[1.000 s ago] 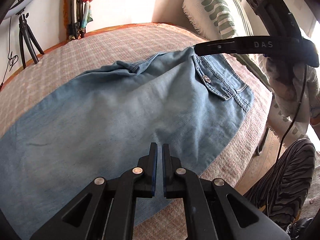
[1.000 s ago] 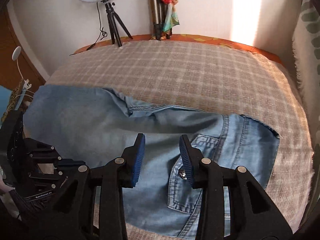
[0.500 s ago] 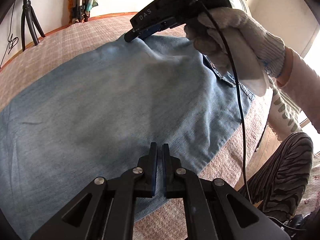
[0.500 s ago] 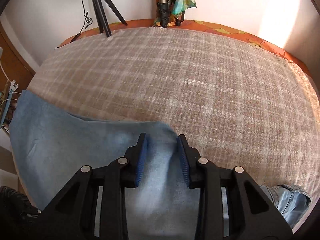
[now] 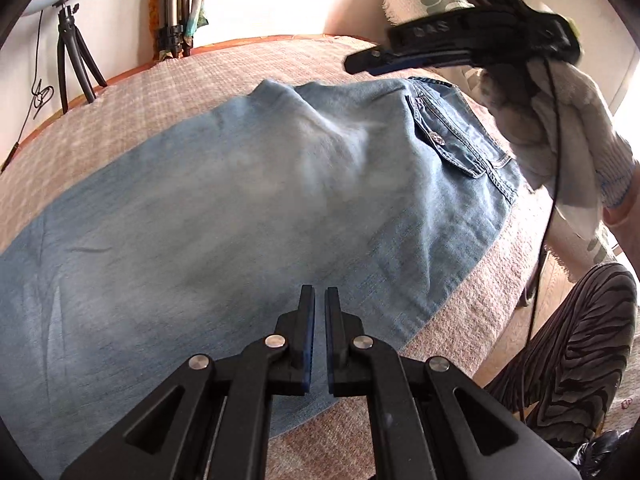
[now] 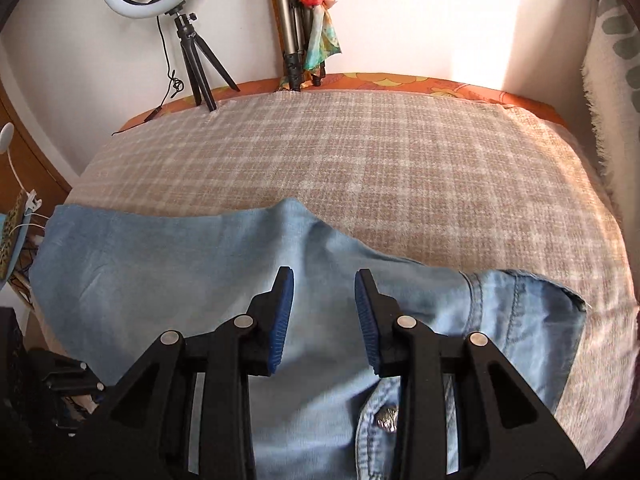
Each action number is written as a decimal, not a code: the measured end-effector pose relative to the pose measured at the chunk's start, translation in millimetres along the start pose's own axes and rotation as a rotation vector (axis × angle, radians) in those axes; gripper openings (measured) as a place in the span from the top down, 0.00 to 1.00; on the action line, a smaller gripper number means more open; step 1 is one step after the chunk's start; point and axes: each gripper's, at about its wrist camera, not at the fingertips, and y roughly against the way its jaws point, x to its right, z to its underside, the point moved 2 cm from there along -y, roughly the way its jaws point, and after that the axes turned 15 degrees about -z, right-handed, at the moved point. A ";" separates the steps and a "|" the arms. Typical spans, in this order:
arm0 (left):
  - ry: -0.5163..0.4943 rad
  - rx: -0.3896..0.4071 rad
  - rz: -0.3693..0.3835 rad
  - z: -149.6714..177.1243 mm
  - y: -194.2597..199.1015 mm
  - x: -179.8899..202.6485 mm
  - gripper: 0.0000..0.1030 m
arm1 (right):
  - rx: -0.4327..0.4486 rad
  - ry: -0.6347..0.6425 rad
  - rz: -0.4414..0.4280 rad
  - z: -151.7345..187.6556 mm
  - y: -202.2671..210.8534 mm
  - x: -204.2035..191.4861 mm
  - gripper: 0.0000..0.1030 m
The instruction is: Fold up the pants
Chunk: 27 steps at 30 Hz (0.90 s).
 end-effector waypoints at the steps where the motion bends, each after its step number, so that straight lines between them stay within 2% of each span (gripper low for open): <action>1: 0.002 0.011 -0.016 -0.3 2.8 -1.5 0.99 | 0.017 -0.002 0.008 6.7 9.4 -1.0 0.60; 3: 0.009 0.034 -0.052 -0.4 9.9 -3.8 0.99 | 0.044 0.000 0.022 18.5 24.0 -6.9 0.54; 6: 0.018 0.076 -0.121 -2.7 22.0 -8.6 0.99 | 0.061 0.000 0.007 32.3 37.4 -16.2 0.54; 11: 0.049 0.138 -0.183 -0.8 44.8 -20.7 0.96 | 0.074 -0.005 -0.046 43.9 38.7 -34.9 0.45; 16: 0.182 0.118 -0.150 -2.0 61.2 -47.3 0.96 | 0.070 0.035 -0.118 47.7 24.5 -68.9 0.45; 21: 0.212 0.198 -0.194 -2.8 90.2 -67.6 0.96 | 0.062 0.085 -0.170 42.0 9.3 -105.6 0.45; 27: 0.318 0.160 -0.195 22.4 98.2 -119.9 0.96 | 0.058 0.148 -0.245 34.6 -3.5 -147.4 0.44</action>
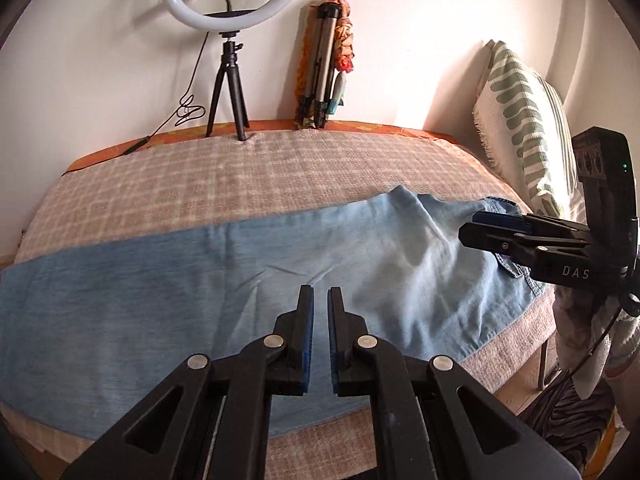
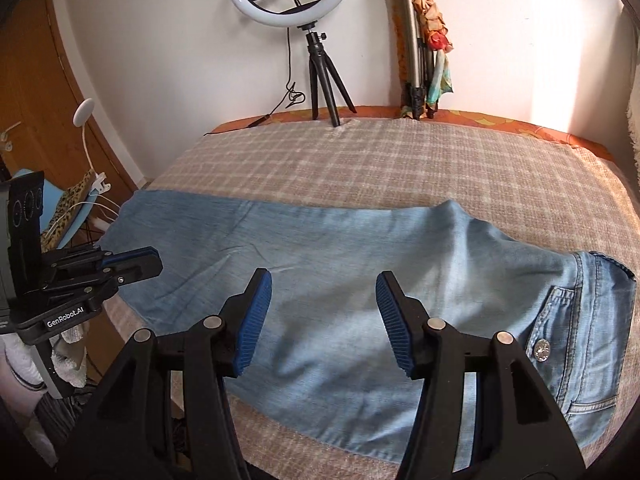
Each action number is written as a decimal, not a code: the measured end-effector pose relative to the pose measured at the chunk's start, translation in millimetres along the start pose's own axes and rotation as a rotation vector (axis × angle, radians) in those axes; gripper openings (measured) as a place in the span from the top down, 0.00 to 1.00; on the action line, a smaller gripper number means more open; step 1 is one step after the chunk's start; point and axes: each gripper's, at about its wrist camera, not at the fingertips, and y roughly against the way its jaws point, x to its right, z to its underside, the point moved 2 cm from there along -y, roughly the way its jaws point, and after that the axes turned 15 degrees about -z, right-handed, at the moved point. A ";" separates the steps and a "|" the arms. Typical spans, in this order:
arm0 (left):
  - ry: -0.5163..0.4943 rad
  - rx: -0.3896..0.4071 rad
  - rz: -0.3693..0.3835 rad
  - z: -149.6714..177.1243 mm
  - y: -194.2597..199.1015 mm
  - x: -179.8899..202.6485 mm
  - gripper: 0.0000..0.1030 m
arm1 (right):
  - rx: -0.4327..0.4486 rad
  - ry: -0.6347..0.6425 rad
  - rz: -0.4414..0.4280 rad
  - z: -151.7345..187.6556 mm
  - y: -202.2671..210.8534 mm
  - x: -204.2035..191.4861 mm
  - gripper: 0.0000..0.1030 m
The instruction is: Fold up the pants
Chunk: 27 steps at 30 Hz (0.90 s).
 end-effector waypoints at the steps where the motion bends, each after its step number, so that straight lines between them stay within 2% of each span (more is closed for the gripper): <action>1: 0.009 -0.013 -0.002 2.5 -1.1 -8.3 0.96 | -0.009 0.004 -0.021 -0.9 -6.0 -5.0 0.44; 6: 0.006 -0.048 -0.070 12.0 -1.1 -34.8 0.96 | -0.041 0.060 -0.071 -0.4 -33.7 -28.3 0.44; 12: 0.048 -0.065 -0.186 21.6 -2.8 -78.4 0.96 | -0.075 0.035 -0.071 2.0 -61.3 -19.6 0.44; 18: 0.171 -0.135 -0.193 39.0 -5.4 -139.5 0.96 | -0.087 0.052 -0.115 -3.9 -82.3 -33.0 0.44; 22: 0.269 -0.150 -0.236 50.3 -1.8 -187.5 0.96 | -0.111 0.075 -0.120 -4.6 -101.7 -43.8 0.44; 25: 0.322 -0.174 -0.300 59.3 -0.1 -225.7 0.96 | -0.138 0.084 -0.131 -3.2 -116.3 -50.2 0.44; 27: 0.394 -0.197 -0.328 69.4 0.9 -254.7 0.96 | -0.153 0.094 -0.138 -2.1 -124.4 -55.3 0.44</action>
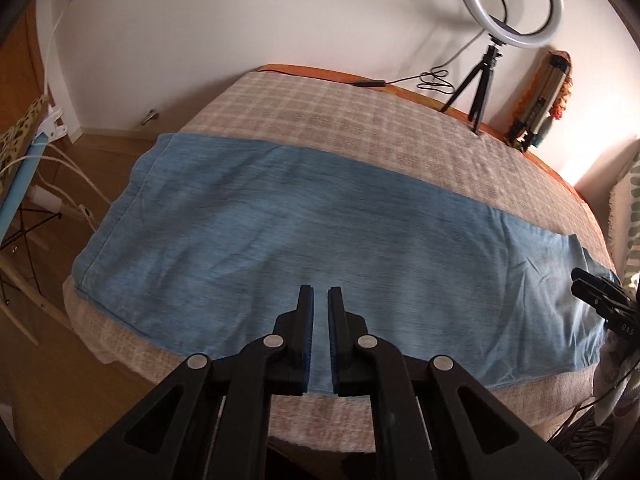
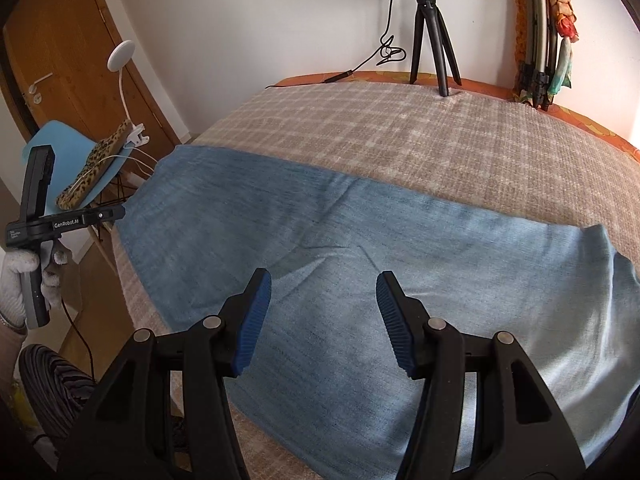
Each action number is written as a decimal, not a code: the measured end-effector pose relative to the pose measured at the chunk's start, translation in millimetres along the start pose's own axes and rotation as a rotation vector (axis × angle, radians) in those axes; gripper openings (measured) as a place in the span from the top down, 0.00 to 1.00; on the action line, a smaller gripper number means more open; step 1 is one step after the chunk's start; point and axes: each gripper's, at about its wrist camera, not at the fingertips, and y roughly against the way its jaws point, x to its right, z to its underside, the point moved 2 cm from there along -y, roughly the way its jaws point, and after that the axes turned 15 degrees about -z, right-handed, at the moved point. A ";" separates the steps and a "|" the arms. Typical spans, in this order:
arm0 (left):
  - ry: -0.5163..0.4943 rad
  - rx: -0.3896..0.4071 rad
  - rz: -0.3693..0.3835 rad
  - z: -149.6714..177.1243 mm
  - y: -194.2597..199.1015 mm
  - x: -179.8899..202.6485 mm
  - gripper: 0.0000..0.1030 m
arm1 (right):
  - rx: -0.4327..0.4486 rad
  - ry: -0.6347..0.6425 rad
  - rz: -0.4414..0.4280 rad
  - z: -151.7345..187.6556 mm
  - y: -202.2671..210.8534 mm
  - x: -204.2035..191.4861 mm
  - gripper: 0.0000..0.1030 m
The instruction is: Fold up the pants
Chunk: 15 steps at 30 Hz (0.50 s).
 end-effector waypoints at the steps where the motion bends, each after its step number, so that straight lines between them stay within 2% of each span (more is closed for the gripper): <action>1: 0.046 -0.012 -0.012 -0.6 -4.5 -16.4 0.96 | -0.005 0.004 -0.003 -0.7 -3.9 -2.4 0.44; 7: 0.268 -0.077 -0.025 3.1 -26.4 -101.5 0.96 | -0.030 0.030 -0.016 -4.3 -23.0 -15.0 0.44; 9: 0.317 -0.123 -0.002 4.7 -37.0 -122.6 0.96 | -0.040 0.037 -0.023 -4.3 -27.5 -18.7 0.44; 11: 0.372 -0.157 -0.005 7.8 -45.8 -140.9 0.96 | -0.046 0.046 -0.024 -4.4 -31.6 -22.5 0.44; 15: 0.426 -0.162 -0.019 10.2 -55.5 -159.8 0.96 | -0.055 0.056 -0.029 -6.0 -39.0 -28.7 0.44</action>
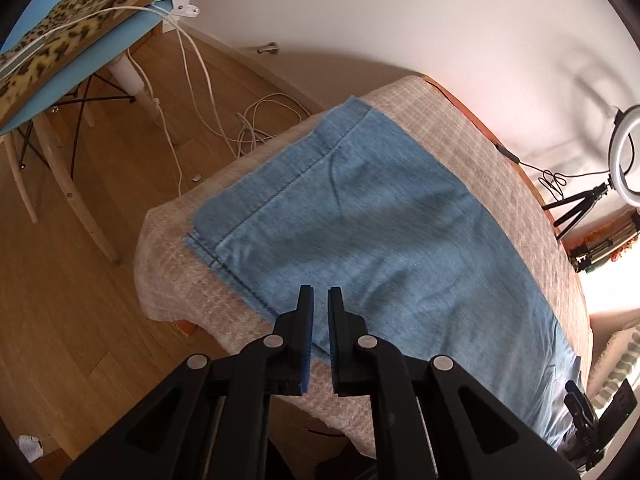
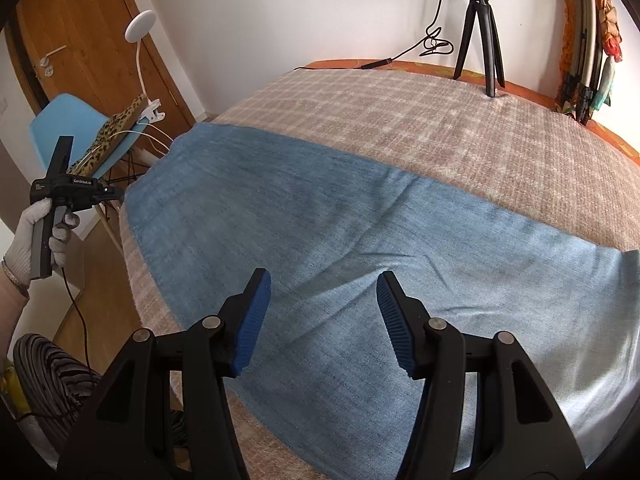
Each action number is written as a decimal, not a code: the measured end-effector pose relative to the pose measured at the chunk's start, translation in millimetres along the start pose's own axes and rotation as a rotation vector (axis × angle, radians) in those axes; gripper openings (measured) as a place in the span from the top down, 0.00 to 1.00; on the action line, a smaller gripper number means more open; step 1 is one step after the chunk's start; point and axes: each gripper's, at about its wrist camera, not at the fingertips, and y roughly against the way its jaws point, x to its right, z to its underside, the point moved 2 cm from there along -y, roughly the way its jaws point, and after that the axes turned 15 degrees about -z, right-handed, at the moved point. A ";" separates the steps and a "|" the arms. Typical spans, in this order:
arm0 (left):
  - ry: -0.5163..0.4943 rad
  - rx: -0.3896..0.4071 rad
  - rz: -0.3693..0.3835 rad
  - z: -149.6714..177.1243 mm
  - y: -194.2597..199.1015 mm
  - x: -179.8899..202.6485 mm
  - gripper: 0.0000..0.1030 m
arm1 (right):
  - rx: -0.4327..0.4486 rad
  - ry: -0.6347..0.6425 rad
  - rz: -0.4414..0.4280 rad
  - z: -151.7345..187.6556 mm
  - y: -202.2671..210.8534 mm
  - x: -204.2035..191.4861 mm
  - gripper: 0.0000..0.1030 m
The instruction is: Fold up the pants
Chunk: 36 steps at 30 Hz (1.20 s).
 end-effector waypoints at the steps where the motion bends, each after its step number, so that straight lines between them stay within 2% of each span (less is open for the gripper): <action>1: 0.015 -0.008 0.012 -1.3 -3.2 -3.6 0.96 | -0.002 0.003 0.000 -0.5 -2.1 -1.3 0.44; 7: 0.040 -0.034 0.000 -7.9 -17.7 -19.4 0.96 | -0.044 0.019 -0.028 -13.3 -20.1 -15.0 0.44; 12: 0.060 -0.044 -0.010 -16.6 -27.7 -37.2 0.96 | -0.082 0.081 -0.089 -53.0 -54.7 -51.3 0.44; 18: 0.101 -0.062 0.009 -21.7 -36.8 -55.9 0.96 | -0.178 0.209 -0.202 -98.8 -126.0 -122.4 0.44; 22: 0.100 -0.064 0.032 -18.2 -43.8 -55.8 0.96 | -0.262 0.194 -0.269 -126.1 -179.7 -156.4 0.44; 25: 0.099 -0.032 0.050 -14.3 -44.1 -55.2 0.96 | -0.336 0.166 -0.295 -147.1 -224.8 -183.2 0.44; 28: 0.109 -0.013 0.102 -7.4 -46.0 -56.0 0.96 | -0.414 0.142 -0.303 -164.9 -269.9 -210.3 0.44; 33: 0.071 0.060 0.106 -0.1 -43.9 -52.1 0.96 | -0.520 0.107 -0.278 -182.3 -338.7 -249.3 0.44; 36: 0.083 0.075 0.149 0.7 -45.6 -55.6 0.96 | -0.558 0.090 -0.239 -186.2 -371.9 -268.0 0.44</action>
